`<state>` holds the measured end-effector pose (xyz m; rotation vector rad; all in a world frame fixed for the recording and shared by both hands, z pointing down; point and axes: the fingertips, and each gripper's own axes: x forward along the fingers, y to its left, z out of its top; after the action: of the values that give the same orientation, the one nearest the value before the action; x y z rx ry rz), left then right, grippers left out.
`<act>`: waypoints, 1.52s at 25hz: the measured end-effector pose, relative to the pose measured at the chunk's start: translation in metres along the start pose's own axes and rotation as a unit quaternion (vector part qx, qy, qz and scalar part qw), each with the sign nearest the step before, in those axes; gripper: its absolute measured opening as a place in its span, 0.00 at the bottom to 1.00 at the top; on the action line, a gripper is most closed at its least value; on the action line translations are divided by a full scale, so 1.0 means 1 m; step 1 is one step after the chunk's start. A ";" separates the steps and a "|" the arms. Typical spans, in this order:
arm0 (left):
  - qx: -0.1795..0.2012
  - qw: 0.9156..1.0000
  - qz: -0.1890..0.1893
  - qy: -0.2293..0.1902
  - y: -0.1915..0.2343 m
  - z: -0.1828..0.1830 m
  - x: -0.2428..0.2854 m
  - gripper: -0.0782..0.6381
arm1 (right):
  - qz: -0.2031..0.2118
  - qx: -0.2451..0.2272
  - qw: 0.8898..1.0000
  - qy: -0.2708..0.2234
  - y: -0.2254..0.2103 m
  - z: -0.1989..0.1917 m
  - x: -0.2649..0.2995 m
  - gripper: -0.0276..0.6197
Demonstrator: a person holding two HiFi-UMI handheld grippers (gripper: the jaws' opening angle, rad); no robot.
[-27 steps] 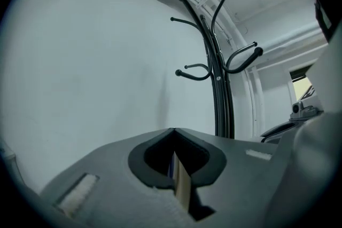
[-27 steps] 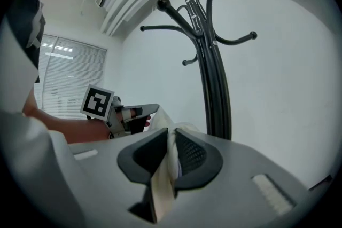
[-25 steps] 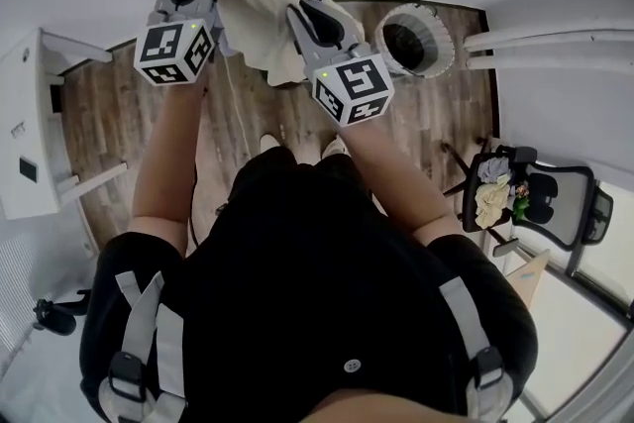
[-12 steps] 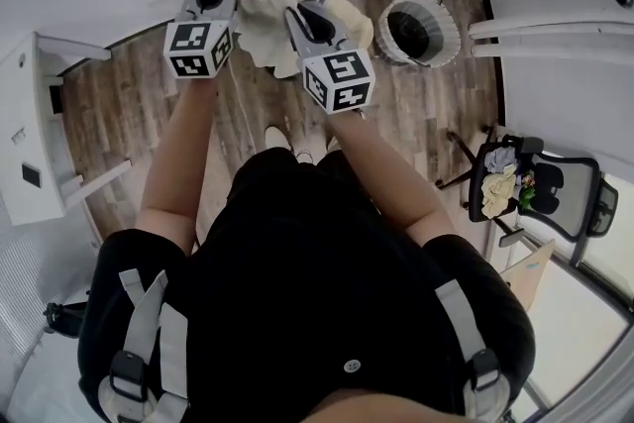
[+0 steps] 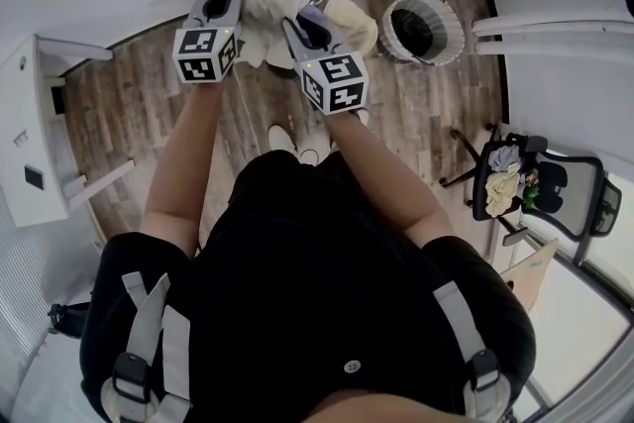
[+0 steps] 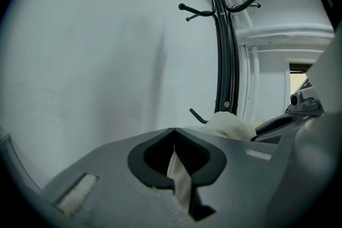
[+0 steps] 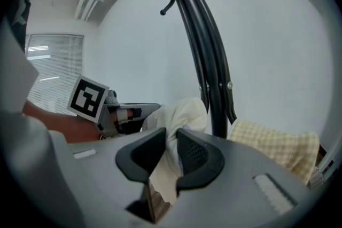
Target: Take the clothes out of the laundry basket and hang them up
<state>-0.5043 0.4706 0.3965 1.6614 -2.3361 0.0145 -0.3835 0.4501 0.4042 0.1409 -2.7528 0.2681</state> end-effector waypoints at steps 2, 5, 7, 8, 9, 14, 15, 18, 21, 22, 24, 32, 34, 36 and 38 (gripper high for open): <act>-0.008 1.000 -0.001 0.002 0.000 -0.004 -0.001 0.13 | 0.003 0.002 1.000 0.004 0.002 -0.004 0.002 0.21; -0.012 1.000 -0.005 0.005 -0.002 -0.007 -0.001 0.13 | 0.007 0.004 1.000 0.008 0.006 -0.006 0.003 0.26; -0.013 1.000 -0.006 0.002 -0.002 -0.007 -0.004 0.13 | 0.006 0.003 1.000 0.009 0.008 -0.008 0.005 0.29; -0.012 1.000 -0.005 0.001 -0.001 -0.007 -0.005 0.13 | 0.006 0.002 1.000 0.010 0.010 -0.009 0.005 0.30; -0.010 1.000 -0.003 0.000 0.000 -0.006 -0.006 0.14 | 0.006 0.001 1.000 0.011 0.011 -0.009 0.006 0.33; -0.004 1.000 0.001 -0.003 0.002 -0.002 -0.007 0.21 | 0.001 -0.004 1.000 0.007 0.011 -0.007 0.004 0.45; -0.004 1.000 -0.001 -0.002 0.002 -0.003 -0.008 0.22 | -0.003 -0.008 1.000 0.006 0.011 -0.007 0.003 0.47; -0.002 1.000 0.000 -0.001 0.002 -0.005 -0.010 0.22 | -0.018 -0.027 0.999 0.000 0.011 -0.003 -0.002 0.52; -0.002 1.000 0.000 -0.005 0.000 -0.003 -0.013 0.22 | -0.023 -0.039 0.999 -0.006 0.011 0.003 -0.010 0.54; 0.000 1.000 0.000 -0.006 -0.002 -0.002 -0.014 0.22 | -0.024 -0.041 0.999 -0.008 0.010 0.005 -0.012 0.54; 0.004 1.000 -0.001 -0.007 -0.006 0.001 -0.014 0.22 | -0.026 -0.043 0.999 -0.010 0.006 0.009 -0.018 0.54; 0.018 0.999 0.007 -0.030 -0.026 0.023 -0.050 0.22 | 0.004 -0.061 0.998 -0.035 0.003 0.030 -0.058 0.54; 0.023 0.999 0.004 -0.039 -0.044 0.030 -0.067 0.22 | 0.030 -0.076 0.996 -0.045 0.006 0.036 -0.076 0.54; 0.026 0.999 -0.001 -0.048 -0.068 0.039 -0.085 0.22 | 0.059 -0.091 0.993 -0.054 0.009 0.043 -0.099 0.52; 0.026 0.998 -0.004 -0.060 -0.098 0.049 -0.103 0.22 | 0.087 -0.099 0.989 -0.066 0.011 0.051 -0.128 0.50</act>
<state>-0.3927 0.5249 0.3118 1.7423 -2.4353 -0.0275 -0.2841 0.4587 0.3085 -0.1404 -2.9065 0.0308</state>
